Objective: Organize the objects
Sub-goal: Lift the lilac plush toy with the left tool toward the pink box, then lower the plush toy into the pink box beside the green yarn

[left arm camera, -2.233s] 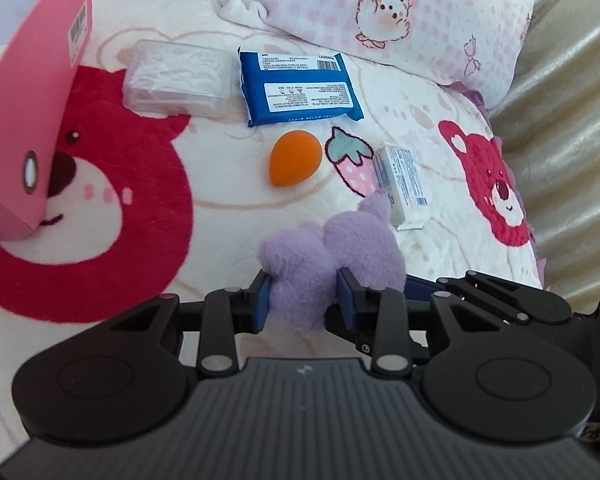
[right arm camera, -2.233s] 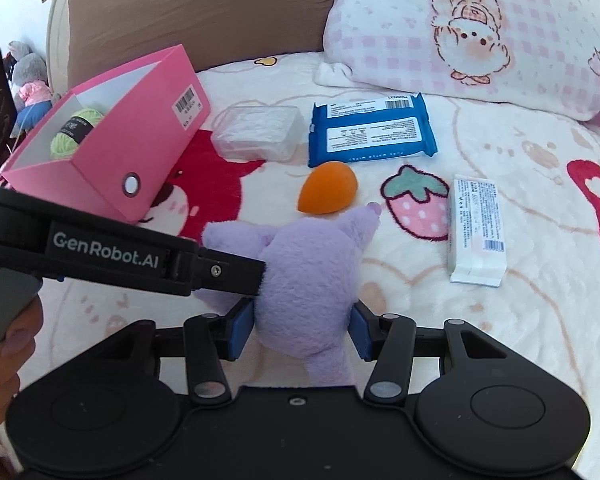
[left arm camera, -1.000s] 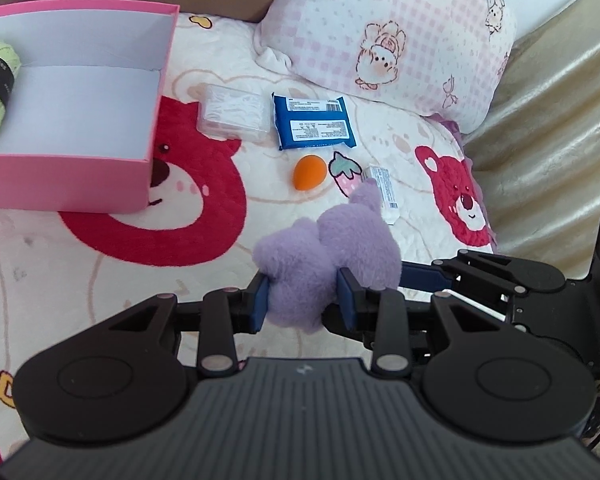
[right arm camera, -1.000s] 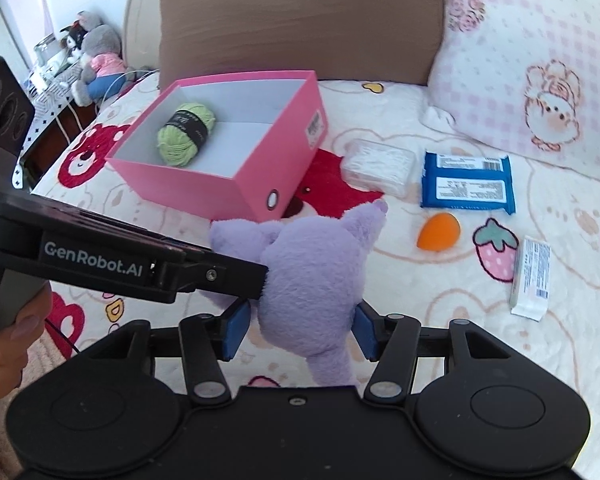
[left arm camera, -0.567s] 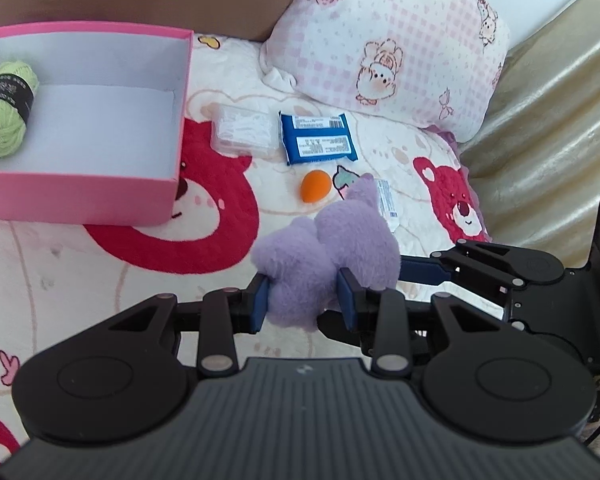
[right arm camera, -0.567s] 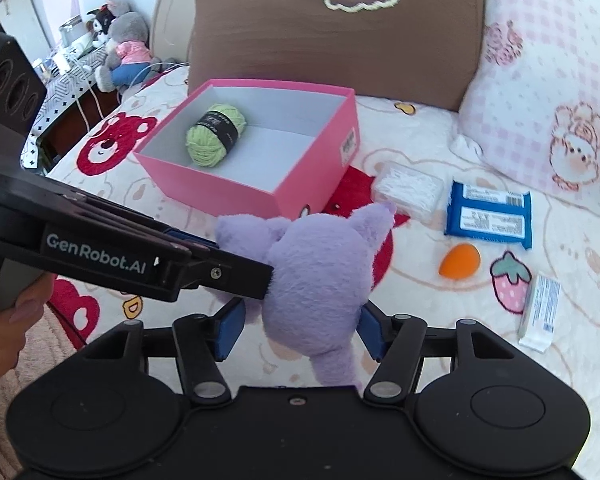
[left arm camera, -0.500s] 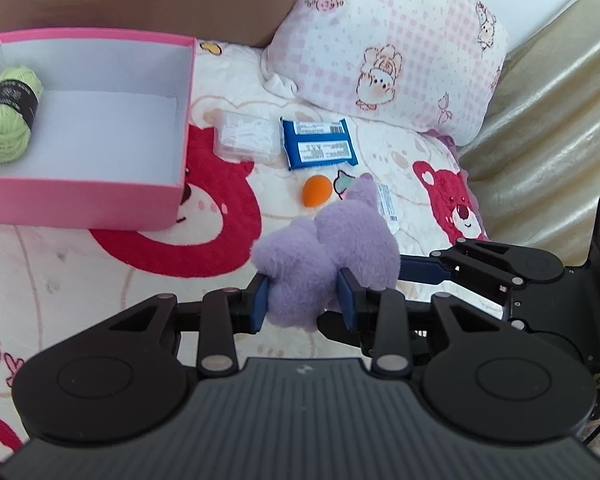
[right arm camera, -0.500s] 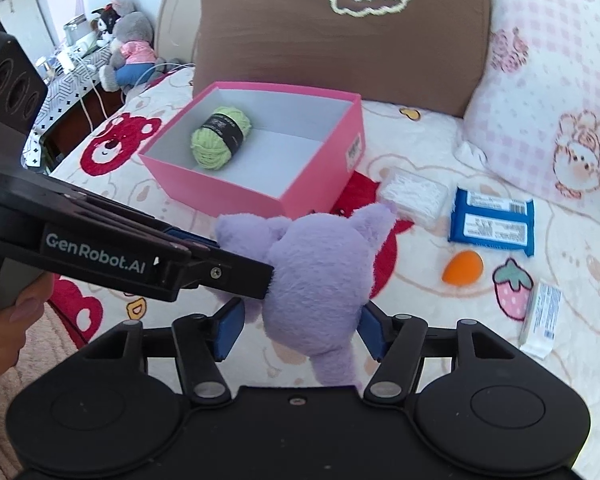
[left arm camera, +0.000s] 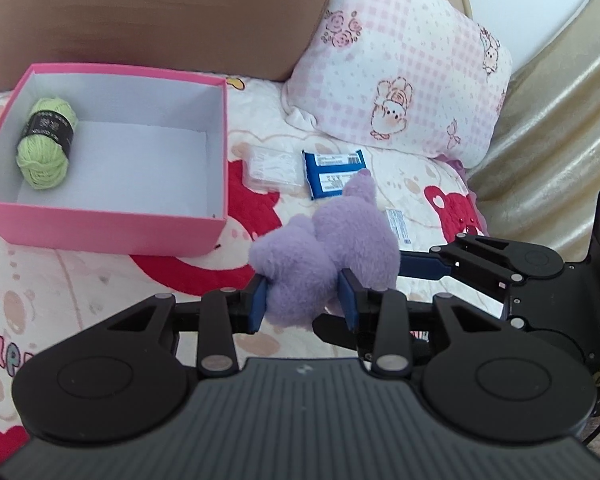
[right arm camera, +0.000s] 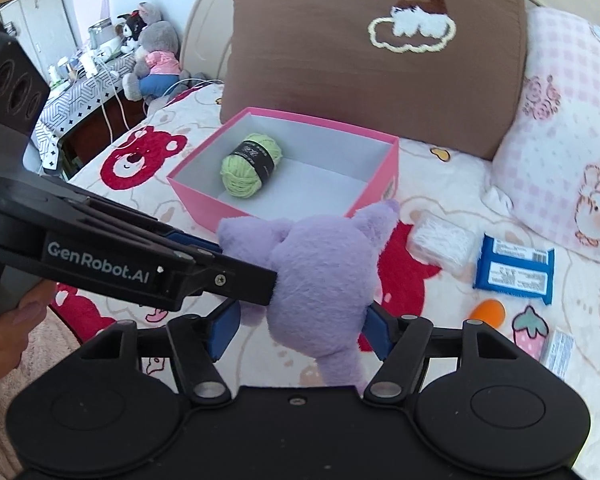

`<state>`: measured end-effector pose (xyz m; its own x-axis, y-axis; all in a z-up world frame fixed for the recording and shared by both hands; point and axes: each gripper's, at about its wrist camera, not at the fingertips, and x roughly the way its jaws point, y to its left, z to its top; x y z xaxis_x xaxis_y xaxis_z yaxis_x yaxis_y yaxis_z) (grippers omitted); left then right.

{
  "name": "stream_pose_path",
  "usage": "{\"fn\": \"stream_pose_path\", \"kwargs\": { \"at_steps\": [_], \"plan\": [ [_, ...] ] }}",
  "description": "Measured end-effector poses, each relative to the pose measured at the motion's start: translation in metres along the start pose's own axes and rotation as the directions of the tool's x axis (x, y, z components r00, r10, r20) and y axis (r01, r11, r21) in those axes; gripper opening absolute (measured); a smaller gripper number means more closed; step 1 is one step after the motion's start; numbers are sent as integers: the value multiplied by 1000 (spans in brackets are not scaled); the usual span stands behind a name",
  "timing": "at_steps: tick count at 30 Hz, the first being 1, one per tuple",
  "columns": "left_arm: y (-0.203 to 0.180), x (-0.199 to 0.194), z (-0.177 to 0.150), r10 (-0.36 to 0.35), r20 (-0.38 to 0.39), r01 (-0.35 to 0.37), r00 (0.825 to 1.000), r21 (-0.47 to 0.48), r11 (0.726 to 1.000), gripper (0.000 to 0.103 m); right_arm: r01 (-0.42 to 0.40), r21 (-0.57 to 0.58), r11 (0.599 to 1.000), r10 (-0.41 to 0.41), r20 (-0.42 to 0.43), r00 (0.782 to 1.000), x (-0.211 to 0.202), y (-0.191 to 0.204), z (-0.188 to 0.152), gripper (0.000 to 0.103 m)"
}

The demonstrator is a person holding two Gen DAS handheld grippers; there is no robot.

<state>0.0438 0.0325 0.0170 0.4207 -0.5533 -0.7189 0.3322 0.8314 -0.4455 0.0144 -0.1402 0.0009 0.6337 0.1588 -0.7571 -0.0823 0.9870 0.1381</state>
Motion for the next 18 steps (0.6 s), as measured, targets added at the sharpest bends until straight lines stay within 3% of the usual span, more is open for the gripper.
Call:
{"fn": "stream_pose_path", "kwargs": {
  "at_steps": [11, 18],
  "plan": [
    [17, -11, 13, 7, 59, -9, 998, 27, 1000, 36, -14, -1, 1000, 14, 49, 999, 8, 12, 23, 80],
    [30, -15, 22, 26, 75, -28, 997, 16, 999, 36, -10, -19, 1000, 11, 26, 1000, 25, 17, 40, 82]
  ]
}}
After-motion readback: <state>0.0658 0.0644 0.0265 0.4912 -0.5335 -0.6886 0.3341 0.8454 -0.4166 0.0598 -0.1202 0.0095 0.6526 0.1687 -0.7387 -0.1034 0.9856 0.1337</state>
